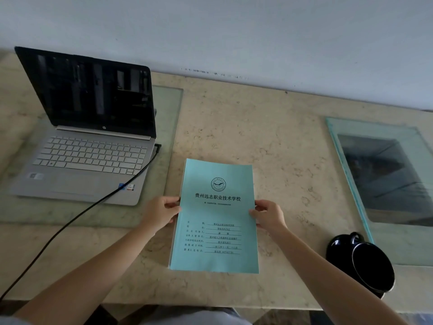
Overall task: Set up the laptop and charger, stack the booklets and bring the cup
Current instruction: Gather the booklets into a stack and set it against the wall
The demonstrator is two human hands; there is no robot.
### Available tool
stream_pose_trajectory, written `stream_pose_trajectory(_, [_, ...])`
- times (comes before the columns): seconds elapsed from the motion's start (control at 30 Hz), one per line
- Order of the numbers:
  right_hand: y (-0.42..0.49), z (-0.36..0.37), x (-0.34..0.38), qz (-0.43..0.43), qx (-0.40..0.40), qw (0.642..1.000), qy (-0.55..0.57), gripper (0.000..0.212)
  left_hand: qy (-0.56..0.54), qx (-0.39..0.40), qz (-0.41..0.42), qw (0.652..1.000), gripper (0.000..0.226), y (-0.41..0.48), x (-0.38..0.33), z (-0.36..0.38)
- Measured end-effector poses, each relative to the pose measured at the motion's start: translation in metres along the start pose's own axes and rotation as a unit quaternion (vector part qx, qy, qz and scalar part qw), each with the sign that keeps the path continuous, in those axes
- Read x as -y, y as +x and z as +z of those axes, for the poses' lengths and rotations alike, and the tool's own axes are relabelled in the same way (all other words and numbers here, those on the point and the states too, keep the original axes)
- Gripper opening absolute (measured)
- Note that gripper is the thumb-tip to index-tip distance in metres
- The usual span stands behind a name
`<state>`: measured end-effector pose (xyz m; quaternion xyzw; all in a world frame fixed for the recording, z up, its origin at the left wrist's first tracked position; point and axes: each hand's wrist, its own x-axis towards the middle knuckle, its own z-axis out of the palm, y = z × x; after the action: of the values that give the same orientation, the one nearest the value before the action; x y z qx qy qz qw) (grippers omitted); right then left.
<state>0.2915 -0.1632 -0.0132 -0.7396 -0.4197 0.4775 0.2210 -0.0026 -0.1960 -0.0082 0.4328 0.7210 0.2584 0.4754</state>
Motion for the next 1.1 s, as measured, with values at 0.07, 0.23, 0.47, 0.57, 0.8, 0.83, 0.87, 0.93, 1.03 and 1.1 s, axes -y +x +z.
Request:
stream_pose_trajectory(0.07, [0.0,0.0,-0.001,-0.014,-0.002,1.0,-0.018,0.029,0.008,-0.009,-0.003,1.0,0.038,0.003,0.0,-0.002])
stream_pose_trajectory(0.23, [-0.002,-0.001,0.002,-0.04,0.016,0.996,-0.081,0.04,0.028,0.017,0.019,0.999,0.04,0.007,-0.01,0.001])
stream_pose_trajectory(0.47, [-0.007,0.0,-0.006,-0.045,0.029,0.994,-0.097,0.038,-0.059,0.064,-0.073,0.994,0.031,0.016,-0.026,0.016])
stream_pose_trajectory(0.57, [-0.007,0.001,-0.005,-0.059,0.024,0.992,-0.109,0.036,-0.131,0.037,-0.143,0.98,0.008,0.026,-0.025,0.011])
stream_pose_trajectory(0.8, [-0.005,0.001,-0.005,-0.069,0.032,0.989,-0.13,0.03,-0.235,0.03,-0.214,0.948,0.045,0.032,-0.032,0.007])
stream_pose_trajectory(0.83, [-0.004,0.0,-0.006,-0.068,0.033,0.989,-0.129,0.03,-0.253,0.043,-0.218,0.942,0.048,0.033,-0.034,0.007])
stream_pose_trajectory(0.87, [-0.003,0.0,-0.006,-0.067,0.035,0.989,-0.126,0.031,-0.262,0.056,-0.222,0.937,0.053,0.034,-0.036,0.007])
stream_pose_trajectory(0.93, [-0.002,-0.001,-0.006,-0.06,0.04,0.99,-0.121,0.032,-0.248,0.093,-0.218,0.939,0.067,0.035,-0.041,0.008])
stream_pose_trajectory(1.03, [0.002,-0.004,-0.006,-0.038,0.056,0.992,-0.104,0.035,-0.202,0.131,-0.194,0.951,0.089,0.032,-0.046,0.022])
stream_pose_trajectory(1.1, [0.005,-0.006,-0.003,0.005,0.07,0.995,-0.069,0.038,-0.175,0.112,-0.185,0.96,0.093,0.031,-0.049,0.027])
